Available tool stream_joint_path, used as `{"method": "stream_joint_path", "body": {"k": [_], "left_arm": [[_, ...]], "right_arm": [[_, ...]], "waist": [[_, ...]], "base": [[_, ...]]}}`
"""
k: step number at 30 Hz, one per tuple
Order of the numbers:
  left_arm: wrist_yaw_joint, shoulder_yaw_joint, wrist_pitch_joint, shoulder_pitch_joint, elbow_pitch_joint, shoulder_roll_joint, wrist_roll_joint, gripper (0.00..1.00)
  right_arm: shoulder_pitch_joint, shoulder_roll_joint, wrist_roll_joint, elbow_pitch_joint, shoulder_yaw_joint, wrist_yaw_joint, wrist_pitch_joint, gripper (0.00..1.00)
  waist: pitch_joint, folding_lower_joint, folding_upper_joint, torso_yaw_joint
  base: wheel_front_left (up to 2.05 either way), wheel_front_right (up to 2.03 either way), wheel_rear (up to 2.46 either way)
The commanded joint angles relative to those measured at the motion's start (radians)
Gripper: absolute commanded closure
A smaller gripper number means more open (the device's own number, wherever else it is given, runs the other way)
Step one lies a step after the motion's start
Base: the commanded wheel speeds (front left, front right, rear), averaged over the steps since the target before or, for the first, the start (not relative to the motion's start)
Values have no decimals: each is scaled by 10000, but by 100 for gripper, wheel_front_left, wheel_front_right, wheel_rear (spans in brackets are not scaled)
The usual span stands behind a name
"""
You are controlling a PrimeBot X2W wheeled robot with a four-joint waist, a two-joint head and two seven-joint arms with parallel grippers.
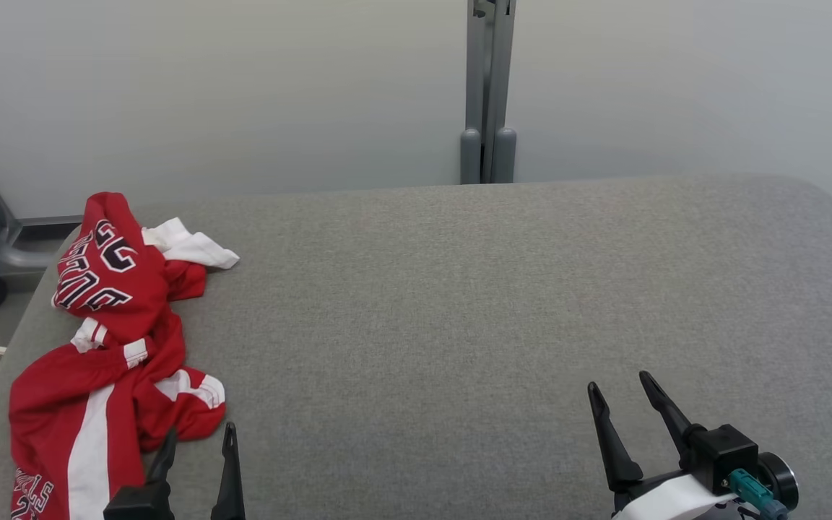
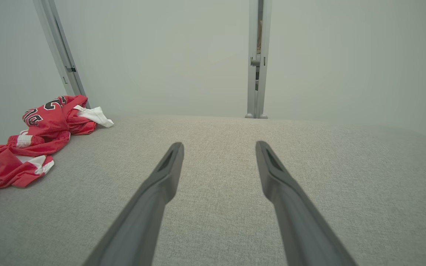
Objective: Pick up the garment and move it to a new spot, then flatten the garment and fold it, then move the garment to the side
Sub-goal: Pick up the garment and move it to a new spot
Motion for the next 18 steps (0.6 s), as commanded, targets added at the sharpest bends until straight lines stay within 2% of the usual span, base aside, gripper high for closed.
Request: {"method": "stream_joint_path", "body": {"k": [1, 3, 8, 18], "left_arm": [[-19, -15, 86, -229, -72, 97, 83, 0], [-27, -22, 159, -272, -114, 125, 86, 0], [-55, -36, 441, -543, -279, 297, 67, 0], [-42, 177, 770, -984, -564, 843, 39, 0]], "right_arm": [[89, -33, 29, -67, -34, 1, -47, 0], [87, -33, 40, -79, -57, 1, -48, 0], [76, -30, 103, -155, -79, 1, -43, 0], [-178, -32, 348, -107, -41, 1, -37, 0]], "waist": [[49, 0, 0, 301], [67, 0, 0, 434], [140, 0, 0, 1277], [307, 0, 0, 3626]], "base": [[0, 0, 0], [0, 0, 0], [0, 0, 0], [0, 0, 0]]}}
